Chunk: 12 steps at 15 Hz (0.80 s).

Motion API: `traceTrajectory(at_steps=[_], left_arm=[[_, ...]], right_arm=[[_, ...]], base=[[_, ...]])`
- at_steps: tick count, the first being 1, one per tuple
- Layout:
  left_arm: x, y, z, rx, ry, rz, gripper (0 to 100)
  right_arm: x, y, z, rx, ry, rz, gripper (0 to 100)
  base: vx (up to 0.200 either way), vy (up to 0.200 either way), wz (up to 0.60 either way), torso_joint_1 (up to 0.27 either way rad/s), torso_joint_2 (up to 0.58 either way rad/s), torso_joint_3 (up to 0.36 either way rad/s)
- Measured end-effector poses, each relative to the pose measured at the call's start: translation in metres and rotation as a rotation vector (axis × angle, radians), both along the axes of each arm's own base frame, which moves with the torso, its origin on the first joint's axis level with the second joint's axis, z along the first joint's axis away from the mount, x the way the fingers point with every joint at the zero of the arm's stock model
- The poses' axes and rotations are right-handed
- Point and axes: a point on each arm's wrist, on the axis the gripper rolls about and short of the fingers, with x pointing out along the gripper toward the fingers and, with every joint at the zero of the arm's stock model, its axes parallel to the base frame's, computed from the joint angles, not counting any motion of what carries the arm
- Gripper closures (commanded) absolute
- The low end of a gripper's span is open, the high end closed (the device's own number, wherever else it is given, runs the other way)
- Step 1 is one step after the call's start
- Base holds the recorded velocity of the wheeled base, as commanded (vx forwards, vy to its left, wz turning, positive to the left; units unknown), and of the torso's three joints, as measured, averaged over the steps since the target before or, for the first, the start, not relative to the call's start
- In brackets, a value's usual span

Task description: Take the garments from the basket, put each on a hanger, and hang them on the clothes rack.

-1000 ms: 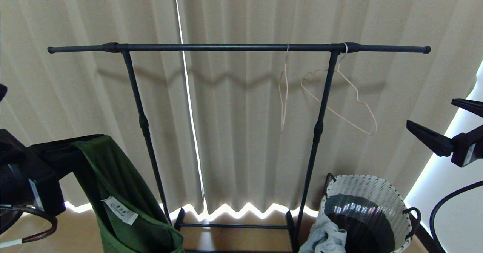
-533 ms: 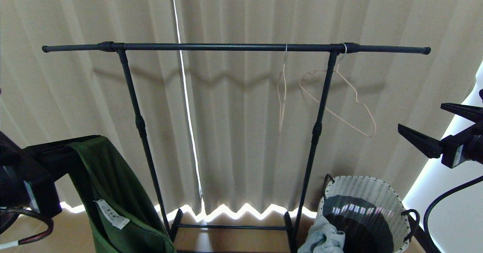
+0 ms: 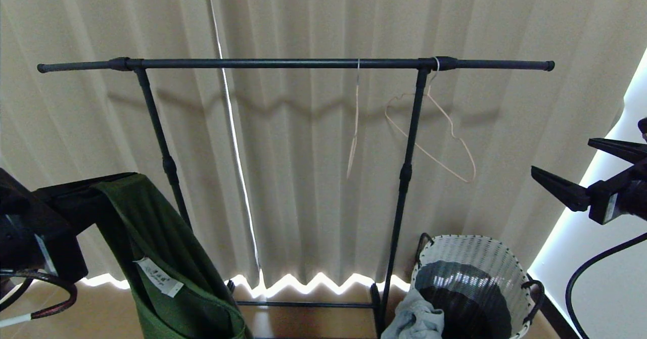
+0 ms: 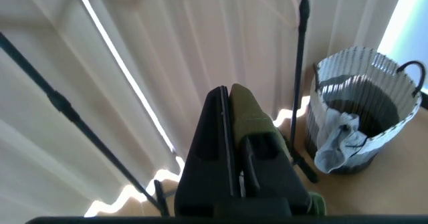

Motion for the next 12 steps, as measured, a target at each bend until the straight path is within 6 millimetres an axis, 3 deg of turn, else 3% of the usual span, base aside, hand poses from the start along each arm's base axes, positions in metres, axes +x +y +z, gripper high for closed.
traceTrajectory(at_steps=[4,12], left_arm=[[0.0011,-0.0001,-0.0018,0.002,0.01,0.004,100],[0.0049,0.0025,-0.0037,0.005,0.022,0.034,100]], right_arm=[[-0.0003,-0.0002,0.0008,-0.001,-0.005,-0.001,0],[-0.0003,-0.0007,0.0035,0.0,-0.015,-0.005,0]], base=[[0.0,0.0,0.0,0.0,0.0,0.0],[0.2,0.0,0.0,0.002,0.0,0.001]])
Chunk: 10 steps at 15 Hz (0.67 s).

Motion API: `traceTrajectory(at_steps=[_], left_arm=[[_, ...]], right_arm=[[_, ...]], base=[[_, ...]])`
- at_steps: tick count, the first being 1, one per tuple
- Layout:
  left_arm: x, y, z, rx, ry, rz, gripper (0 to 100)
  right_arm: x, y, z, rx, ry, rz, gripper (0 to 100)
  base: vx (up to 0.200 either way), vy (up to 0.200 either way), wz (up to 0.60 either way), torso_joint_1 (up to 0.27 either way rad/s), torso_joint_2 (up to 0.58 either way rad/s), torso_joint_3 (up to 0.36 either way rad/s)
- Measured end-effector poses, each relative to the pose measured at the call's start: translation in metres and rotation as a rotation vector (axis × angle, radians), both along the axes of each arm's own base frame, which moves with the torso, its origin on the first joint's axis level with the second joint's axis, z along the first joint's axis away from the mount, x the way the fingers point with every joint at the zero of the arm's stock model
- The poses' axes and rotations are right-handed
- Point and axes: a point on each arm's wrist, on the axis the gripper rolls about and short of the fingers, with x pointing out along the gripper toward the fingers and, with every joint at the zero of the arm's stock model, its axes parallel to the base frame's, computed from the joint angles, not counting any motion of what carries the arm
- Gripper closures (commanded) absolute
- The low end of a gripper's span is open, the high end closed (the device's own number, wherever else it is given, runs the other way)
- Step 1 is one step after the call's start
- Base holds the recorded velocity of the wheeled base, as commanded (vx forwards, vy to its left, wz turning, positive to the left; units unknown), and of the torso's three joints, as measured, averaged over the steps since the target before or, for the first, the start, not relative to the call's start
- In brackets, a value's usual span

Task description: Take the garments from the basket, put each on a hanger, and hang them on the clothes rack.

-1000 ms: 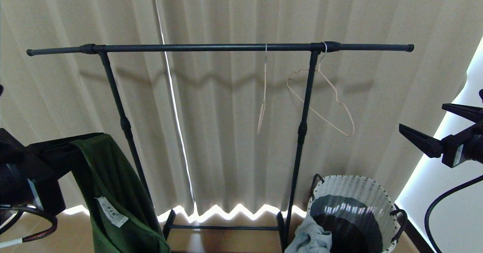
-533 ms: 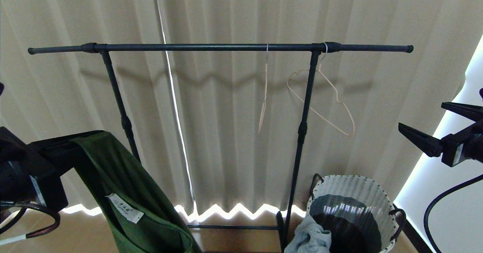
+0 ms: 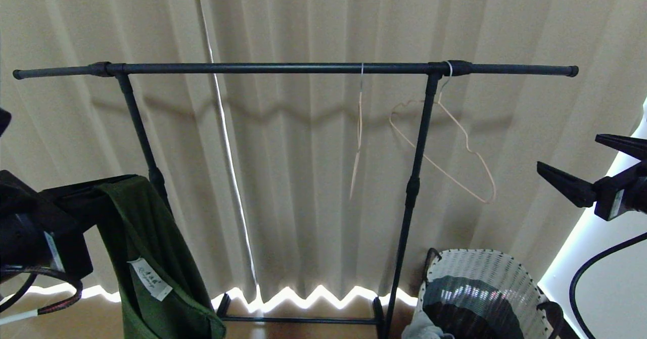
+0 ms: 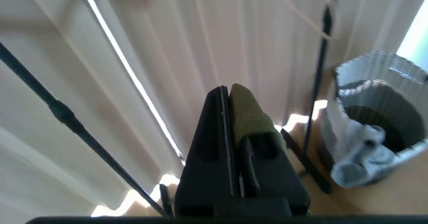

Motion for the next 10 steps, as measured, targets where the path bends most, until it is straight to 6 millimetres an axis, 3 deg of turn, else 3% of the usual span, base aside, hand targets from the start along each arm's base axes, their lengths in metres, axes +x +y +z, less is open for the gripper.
traceTrajectory(at_steps=[10], left_arm=[[-0.003,0.001,-0.022,0.033,0.061,0.0,100]], right_arm=[[0.003,-0.002,0.001,0.01,0.068,-0.006,0]], base=[[0.0,0.0,0.0,0.0,0.0,0.0]])
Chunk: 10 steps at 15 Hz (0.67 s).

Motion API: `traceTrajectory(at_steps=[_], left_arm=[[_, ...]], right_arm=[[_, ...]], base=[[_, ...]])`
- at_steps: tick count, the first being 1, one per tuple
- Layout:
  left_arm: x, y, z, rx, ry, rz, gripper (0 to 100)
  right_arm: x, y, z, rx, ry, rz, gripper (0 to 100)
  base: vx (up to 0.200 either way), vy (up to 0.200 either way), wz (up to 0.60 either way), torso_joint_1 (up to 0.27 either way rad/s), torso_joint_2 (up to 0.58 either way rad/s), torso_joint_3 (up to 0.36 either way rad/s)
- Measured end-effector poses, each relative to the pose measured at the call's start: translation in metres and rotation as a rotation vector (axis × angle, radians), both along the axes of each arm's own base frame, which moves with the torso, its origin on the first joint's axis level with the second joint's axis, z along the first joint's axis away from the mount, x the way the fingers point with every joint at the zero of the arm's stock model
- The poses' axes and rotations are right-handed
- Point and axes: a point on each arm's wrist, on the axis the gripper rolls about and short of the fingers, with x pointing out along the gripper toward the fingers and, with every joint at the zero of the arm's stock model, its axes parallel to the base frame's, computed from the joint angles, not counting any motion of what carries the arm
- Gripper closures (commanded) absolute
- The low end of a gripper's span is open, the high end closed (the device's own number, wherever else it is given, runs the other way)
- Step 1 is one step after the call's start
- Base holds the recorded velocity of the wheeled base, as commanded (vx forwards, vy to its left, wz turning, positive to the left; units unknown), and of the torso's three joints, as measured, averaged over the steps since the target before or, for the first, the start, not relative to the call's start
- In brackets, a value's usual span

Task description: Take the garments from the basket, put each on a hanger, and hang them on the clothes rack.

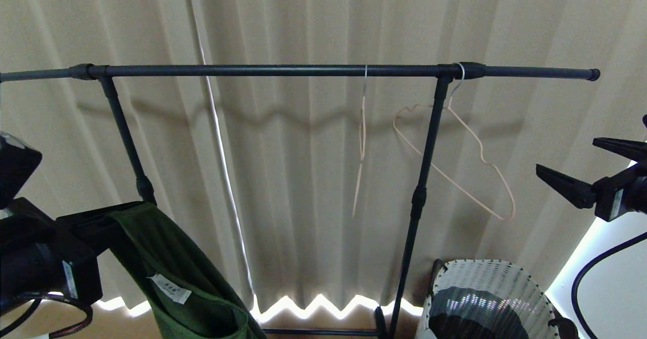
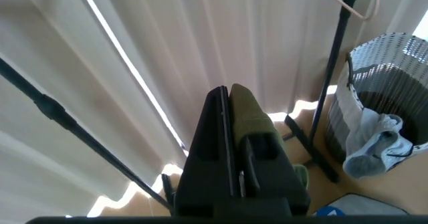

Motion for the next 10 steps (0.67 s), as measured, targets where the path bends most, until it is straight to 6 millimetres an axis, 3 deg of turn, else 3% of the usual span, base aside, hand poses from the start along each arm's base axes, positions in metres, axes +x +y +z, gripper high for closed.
traceTrajectory(at_steps=[6,10], left_arm=[[0.002,0.001,-0.002,-0.002,-0.007,0.013,100],[0.002,0.001,0.0,-0.019,-0.05,0.013,100]], right_arm=[[0.028,0.011,0.044,0.086,0.216,0.031,0],[0.071,0.034,0.034,0.11,0.331,0.08,0]], base=[[0.0,0.0,0.0,0.0,0.0,0.0],[0.0,0.0,0.0,0.0,0.0,0.0]])
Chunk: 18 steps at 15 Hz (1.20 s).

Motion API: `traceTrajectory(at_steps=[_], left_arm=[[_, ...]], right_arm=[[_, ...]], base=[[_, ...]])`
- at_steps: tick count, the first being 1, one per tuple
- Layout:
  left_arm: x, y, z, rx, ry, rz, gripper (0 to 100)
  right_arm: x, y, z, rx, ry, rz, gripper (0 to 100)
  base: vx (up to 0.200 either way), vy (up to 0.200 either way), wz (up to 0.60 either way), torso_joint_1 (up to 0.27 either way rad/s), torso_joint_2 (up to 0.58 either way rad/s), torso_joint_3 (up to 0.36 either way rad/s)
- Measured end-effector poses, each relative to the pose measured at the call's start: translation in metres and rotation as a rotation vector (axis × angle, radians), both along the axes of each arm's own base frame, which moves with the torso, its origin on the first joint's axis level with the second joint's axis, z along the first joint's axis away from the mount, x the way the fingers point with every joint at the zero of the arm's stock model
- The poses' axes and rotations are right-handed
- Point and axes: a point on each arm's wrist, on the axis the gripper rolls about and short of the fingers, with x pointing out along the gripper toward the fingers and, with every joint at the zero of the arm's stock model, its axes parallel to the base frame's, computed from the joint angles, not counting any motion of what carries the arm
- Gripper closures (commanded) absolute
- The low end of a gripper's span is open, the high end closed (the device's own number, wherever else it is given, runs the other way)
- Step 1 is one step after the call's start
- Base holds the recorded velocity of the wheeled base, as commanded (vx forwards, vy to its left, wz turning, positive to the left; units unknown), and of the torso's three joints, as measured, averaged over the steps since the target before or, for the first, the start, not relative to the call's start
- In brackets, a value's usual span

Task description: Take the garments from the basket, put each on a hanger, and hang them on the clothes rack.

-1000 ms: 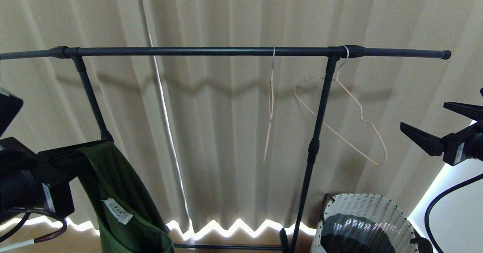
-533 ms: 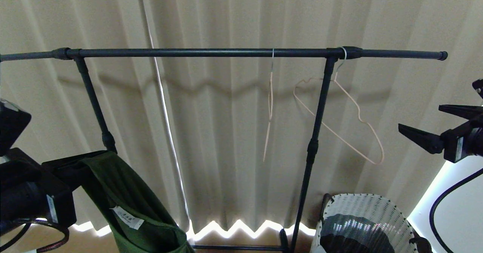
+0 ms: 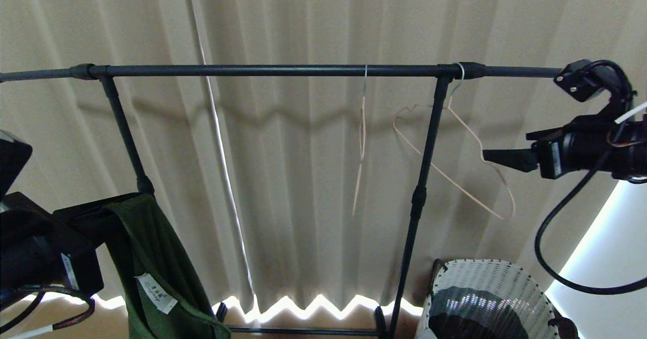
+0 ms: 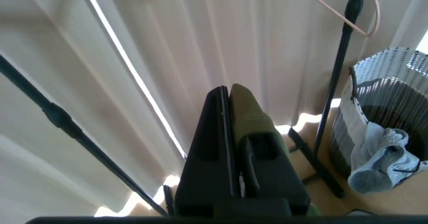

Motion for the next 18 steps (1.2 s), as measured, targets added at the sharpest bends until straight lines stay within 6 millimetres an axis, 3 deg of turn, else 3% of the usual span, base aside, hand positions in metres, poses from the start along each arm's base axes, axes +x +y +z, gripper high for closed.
traceTrajectory(at_steps=[4,8,18], left_arm=[[-0.003,0.001,-0.001,0.001,-0.003,0.002,100],[-0.006,0.003,-0.003,0.019,-0.011,-0.002,100],[-0.007,0.003,-0.004,0.021,-0.008,-0.003,100]], right_arm=[[0.039,0.01,-0.013,-0.023,0.045,-0.033,0],[0.065,0.014,-0.027,-0.025,0.101,-0.042,0],[0.083,0.023,-0.028,-0.045,0.132,-0.111,0]], base=[[0.0,0.0,0.0,0.0,0.0,0.0],[0.0,0.0,0.0,0.0,0.0,0.0],[0.0,0.0,0.0,0.0,0.0,0.0]])
